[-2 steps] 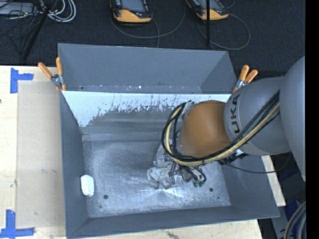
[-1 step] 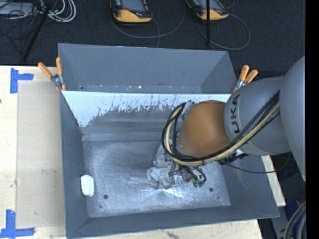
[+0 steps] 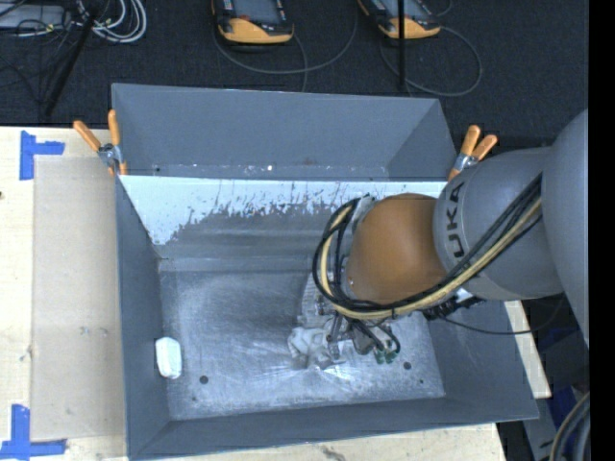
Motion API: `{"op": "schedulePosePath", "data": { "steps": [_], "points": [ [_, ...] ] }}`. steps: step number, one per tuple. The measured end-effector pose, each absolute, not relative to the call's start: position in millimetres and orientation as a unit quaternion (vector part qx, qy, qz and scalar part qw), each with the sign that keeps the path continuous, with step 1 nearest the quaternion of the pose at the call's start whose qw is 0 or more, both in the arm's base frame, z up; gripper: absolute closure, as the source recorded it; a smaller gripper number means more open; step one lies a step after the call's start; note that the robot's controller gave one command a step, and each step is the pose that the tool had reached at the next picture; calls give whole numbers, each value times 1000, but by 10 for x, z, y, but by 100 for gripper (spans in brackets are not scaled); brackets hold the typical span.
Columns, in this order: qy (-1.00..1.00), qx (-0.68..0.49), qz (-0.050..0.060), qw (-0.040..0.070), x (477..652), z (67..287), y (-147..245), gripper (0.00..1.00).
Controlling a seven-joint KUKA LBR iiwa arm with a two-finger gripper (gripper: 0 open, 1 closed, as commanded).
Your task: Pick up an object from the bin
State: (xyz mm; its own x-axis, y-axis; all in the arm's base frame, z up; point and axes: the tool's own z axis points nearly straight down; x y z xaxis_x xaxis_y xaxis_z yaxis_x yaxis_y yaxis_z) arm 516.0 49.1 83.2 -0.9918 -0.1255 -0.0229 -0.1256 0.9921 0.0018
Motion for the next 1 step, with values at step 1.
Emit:
{"op": "schedulePosePath", "data": {
  "steps": [1],
  "points": [
    [998, -63, 0, -2, 5111, 987, 486, 100]
  ]
}}
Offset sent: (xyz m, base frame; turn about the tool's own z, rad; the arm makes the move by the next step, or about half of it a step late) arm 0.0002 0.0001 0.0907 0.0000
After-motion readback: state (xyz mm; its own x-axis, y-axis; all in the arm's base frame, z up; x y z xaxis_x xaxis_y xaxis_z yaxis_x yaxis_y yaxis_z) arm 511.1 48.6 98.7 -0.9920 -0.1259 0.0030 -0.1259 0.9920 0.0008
